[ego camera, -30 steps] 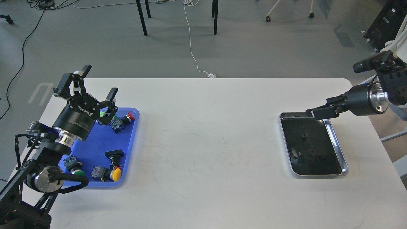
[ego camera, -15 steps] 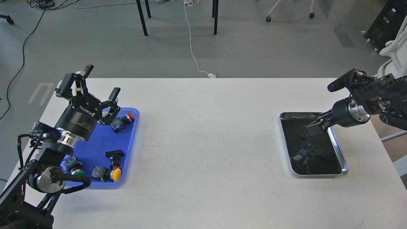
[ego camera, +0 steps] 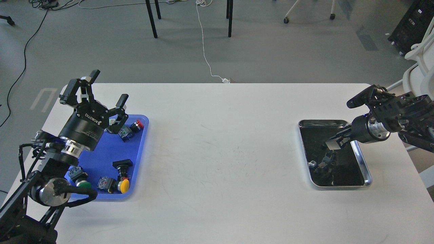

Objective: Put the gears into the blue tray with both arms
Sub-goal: 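Lower the right gripper into the metal tray and grasp a small black part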

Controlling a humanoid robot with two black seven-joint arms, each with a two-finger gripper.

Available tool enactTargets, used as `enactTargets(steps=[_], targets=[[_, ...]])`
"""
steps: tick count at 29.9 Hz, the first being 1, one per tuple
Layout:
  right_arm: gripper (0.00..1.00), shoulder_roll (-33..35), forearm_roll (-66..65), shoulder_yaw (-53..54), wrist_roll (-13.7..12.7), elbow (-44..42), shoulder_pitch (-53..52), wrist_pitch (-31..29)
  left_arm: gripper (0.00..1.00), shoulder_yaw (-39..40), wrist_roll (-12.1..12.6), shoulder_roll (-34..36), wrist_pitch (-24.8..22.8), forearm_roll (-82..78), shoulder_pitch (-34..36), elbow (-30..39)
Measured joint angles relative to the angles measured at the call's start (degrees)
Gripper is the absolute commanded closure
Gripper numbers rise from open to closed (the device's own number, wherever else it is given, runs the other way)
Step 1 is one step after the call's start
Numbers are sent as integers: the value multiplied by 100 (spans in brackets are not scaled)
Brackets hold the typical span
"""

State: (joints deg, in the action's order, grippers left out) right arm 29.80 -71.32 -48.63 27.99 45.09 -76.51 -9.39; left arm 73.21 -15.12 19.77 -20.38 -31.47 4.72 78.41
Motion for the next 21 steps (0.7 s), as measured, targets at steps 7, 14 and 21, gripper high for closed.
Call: enactTargets(steps=[7,14,21], targets=[[35,-156,157,13,0,-150,192,135,2,0,0,-12,6,-4,-7,-2],[35,-265,196,12,1,-234,247,161,2,0,0,-11,0,-6,-7,-2],[38,-353,198,9,1,-306,351,165,2,0,0,-9,1,-9,-6,-2]])
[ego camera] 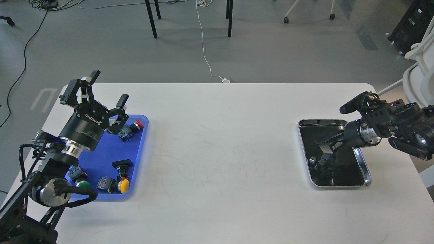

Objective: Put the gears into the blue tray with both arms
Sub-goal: 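Lower the right gripper into the metal tray and grasp a small black part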

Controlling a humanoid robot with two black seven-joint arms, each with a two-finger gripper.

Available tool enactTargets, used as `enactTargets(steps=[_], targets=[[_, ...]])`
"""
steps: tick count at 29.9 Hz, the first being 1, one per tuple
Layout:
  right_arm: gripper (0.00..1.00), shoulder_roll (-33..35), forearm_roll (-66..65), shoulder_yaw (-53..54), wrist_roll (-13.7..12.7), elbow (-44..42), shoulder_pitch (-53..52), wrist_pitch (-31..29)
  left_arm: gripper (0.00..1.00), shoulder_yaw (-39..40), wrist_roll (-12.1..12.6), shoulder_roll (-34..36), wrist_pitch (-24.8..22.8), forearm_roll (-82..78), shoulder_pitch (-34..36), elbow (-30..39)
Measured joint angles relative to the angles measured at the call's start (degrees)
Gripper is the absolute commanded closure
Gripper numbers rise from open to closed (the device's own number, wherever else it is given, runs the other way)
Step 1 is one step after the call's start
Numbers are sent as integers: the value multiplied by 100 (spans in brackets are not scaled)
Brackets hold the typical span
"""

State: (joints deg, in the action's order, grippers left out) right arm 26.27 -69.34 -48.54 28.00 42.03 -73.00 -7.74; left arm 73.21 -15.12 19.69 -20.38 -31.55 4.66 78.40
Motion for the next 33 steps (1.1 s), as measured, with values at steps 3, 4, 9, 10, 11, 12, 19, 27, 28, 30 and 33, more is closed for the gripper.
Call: enactTargets(steps=[3,4,9,10,11,12,19,27,28,30,33], targets=[[41,-27,0,0,-1,-11,26,0,2,0,0,0,3,0,0,0],[41,-35,0,0,0,-11,30,0,2,0,0,0,5,0,0,0],[46,-54,0,2,0,-43,40,1,2,0,0,0,14,0,0,-6],[47,-67,0,2,-1,-83,42,1,2,0,0,0,18,0,0,-8],[48,-85,0,2,-1,-123,51,1,2,0,0,0,18,0,0,-8],[53,-110,0,2,-1,-160,71,1,2,0,0,0,18,0,0,-8],[70,-186,1,5,0,-220,117,3,2,0,0,4,21,0,0,-12],[83,-190,2,-24,-1,-214,118,-4,2,0,0,9,20,0,0,-18],[84,-188,2,-27,0,-212,118,-5,2,0,0,9,20,0,0,-18],[84,-183,2,-29,0,-207,117,-5,2,0,0,9,20,0,0,-18],[84,-177,2,-30,0,-204,115,-7,2,0,0,16,19,0,0,-18]])
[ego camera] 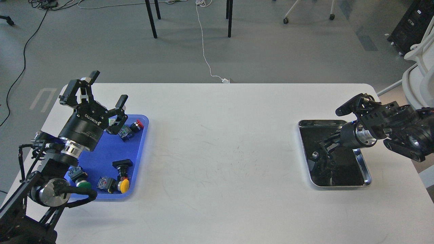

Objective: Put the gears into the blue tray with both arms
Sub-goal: 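Lower the right gripper into the metal tray and grasp a small black part, then carry the black part to the table center and open the right gripper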

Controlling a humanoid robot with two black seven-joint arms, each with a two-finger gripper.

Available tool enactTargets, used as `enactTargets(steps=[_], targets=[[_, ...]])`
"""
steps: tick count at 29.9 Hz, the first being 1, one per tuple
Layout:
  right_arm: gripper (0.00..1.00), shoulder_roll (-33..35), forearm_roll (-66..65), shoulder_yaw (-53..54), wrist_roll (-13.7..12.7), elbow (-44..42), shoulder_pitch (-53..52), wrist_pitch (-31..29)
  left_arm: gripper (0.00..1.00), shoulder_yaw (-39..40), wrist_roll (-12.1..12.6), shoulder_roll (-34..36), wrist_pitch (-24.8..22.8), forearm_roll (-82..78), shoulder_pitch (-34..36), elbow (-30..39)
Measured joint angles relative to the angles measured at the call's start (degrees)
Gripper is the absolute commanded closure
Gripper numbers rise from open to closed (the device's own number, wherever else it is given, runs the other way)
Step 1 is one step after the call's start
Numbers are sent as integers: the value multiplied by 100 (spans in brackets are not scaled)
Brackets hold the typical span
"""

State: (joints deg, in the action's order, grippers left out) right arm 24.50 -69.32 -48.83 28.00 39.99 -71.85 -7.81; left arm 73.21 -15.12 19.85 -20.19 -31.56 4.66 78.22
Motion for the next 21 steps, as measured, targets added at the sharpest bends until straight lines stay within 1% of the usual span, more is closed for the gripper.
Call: enactTargets(steps=[6,10,17,21], targets=[[83,36,0,17,0,25,-65,-9,2,0,0,1,-1,0,1,0],[83,177,29,29,0,111,-256,-7,2,0,0,2,2,0,10,0],[82,511,41,32,0,593,-832,-2,2,0,0,10,5,0,10,8],[82,514,99,56,-1,786,-1231,-13,2,0,0,10,0,0,10,9]])
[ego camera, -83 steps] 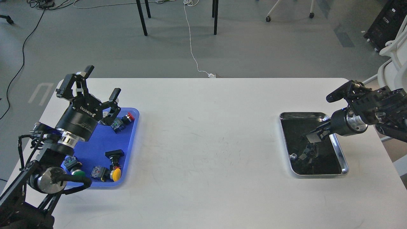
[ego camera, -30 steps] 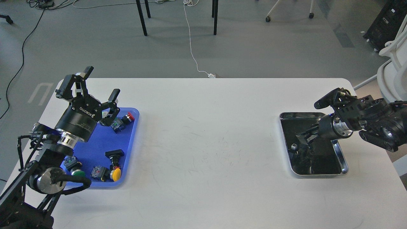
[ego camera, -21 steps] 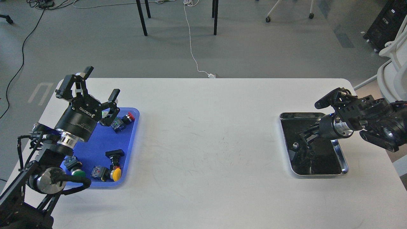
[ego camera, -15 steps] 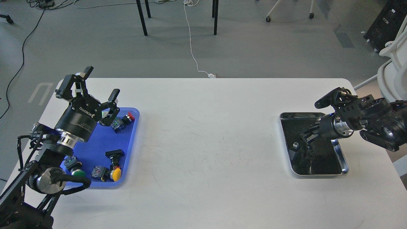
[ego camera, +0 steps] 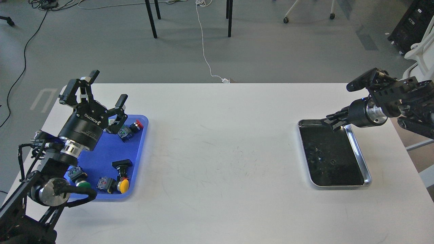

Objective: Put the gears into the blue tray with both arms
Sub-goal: 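Carry the black part to the table center and open the right gripper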

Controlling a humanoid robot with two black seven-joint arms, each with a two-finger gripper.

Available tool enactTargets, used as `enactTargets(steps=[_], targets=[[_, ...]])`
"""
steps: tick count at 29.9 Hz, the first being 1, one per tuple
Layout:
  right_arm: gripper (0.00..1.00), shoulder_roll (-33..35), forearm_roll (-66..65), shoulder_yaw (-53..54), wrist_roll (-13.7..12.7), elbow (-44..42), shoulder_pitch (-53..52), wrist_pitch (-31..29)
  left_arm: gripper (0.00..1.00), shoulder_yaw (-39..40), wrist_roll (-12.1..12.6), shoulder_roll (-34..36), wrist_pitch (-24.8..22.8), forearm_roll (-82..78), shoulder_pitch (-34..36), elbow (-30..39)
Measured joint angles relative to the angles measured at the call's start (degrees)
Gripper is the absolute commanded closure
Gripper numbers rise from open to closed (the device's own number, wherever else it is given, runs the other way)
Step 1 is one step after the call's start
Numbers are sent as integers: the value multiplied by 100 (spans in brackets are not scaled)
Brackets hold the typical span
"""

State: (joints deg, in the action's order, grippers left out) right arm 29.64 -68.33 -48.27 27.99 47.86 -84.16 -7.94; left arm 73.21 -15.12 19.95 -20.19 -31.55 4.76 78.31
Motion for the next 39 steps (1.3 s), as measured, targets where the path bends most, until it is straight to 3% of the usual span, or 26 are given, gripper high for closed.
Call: enactTargets(steps=[5,11,18,29,39], targets=[[81,-555,517,15,0,69,-288,-37,2,0,0,11,-3,0,8,1],[81,-1736,1184,-16,0,-18,-315,28,2,0,0,59,-3,0,8,9],[81,-2852,1630,-79,1,-198,-112,444,2,0,0,149,-12,0,9,10],[81,-2965,1665,-329,0,-274,389,931,2,0,0,278,-6,0,-9,10],[81,-2965,1767,-349,0,-54,470,1029,2,6,0,318,-11,0,-28,24]])
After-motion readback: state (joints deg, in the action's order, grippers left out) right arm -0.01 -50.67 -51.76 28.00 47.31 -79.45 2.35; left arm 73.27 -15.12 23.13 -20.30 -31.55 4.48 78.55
